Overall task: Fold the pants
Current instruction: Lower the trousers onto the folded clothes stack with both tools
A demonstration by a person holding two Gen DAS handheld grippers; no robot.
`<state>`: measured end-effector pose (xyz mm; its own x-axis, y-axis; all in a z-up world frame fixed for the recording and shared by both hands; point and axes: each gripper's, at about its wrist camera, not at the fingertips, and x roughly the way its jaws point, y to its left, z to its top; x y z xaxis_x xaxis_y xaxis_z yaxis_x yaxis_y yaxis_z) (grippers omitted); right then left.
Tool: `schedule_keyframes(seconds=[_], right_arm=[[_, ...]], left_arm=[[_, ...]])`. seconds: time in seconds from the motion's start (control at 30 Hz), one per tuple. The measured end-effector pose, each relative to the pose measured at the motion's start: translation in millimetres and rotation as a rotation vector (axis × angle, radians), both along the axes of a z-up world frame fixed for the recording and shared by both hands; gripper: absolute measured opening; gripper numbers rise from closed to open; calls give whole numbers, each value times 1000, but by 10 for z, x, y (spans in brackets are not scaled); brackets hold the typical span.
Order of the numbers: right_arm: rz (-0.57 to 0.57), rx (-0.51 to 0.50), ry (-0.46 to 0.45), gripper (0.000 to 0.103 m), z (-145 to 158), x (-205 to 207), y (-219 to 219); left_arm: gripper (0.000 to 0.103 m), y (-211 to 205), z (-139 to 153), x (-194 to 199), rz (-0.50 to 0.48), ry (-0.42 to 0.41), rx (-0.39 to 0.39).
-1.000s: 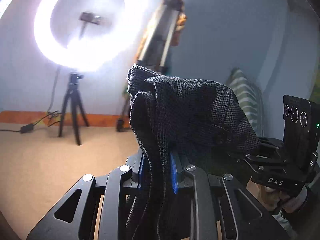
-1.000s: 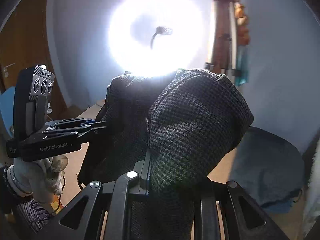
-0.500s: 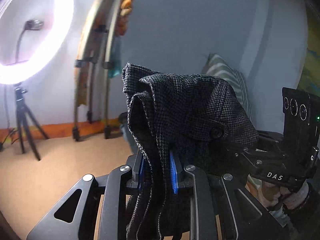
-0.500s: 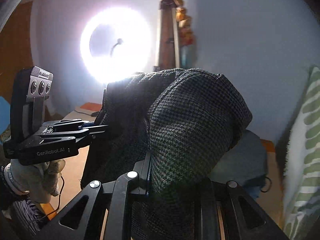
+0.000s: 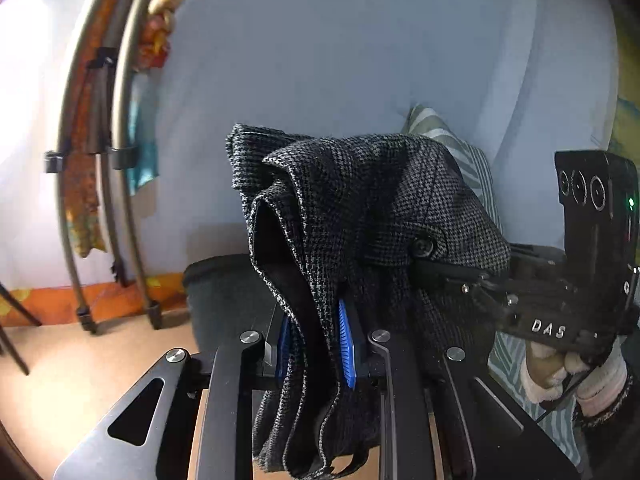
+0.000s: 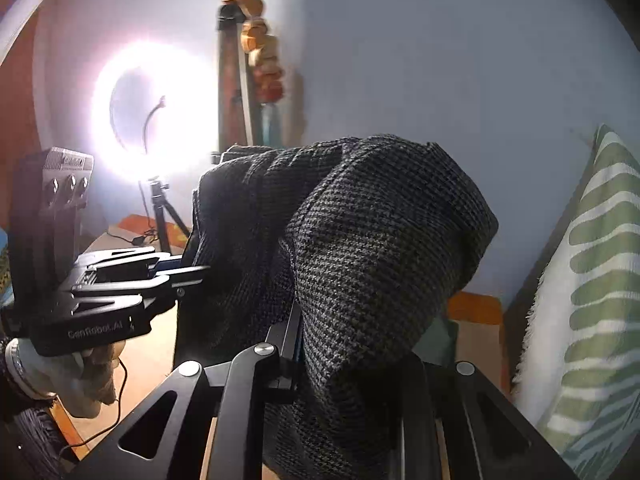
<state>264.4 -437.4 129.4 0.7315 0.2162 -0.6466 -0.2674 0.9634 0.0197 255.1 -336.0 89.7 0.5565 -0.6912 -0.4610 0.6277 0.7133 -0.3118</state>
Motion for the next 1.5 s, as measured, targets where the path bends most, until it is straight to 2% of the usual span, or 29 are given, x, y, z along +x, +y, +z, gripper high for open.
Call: schedule_keyframes(seconds=[0.13,0.43,0.53,0.57,0.67,0.73,0.97,1.03,1.1,1.23,1.3,1.5], right_arm=[[19,9,27,18,-102,233,-193],[61,69,120,20,-597,887,-402],[24,17,164,36,-806,1106,-462],[-8,-5,189,45,-884,1173,-497],[-113,-18,223,51,-1010,1258,-653],[-169,3,205,61,-998,1227,-772],[-222,58,131,61,-789,975,-871],[-218,69,114,61,-729,873,-858],[-209,65,99,61,-671,785,-771],[-206,56,62,61,-561,493,-630],[-200,66,43,61,-483,348,-571],[-207,66,-6,63,-287,-92,-402]], left_arm=[[19,-120,-129,145,15,22,6],[19,-260,-483,558,91,89,67],[19,-324,-600,650,122,104,130],[19,-320,-607,643,131,93,141],[30,-304,-570,606,139,63,165],[34,-285,-523,575,139,56,170],[35,-185,-413,473,123,52,170],[40,-143,-334,371,118,33,173],[51,-109,-263,297,117,23,165],[55,-10,-73,23,108,-26,166],[62,35,-1,-89,104,-36,159],[66,166,171,-465,97,-83,157]])
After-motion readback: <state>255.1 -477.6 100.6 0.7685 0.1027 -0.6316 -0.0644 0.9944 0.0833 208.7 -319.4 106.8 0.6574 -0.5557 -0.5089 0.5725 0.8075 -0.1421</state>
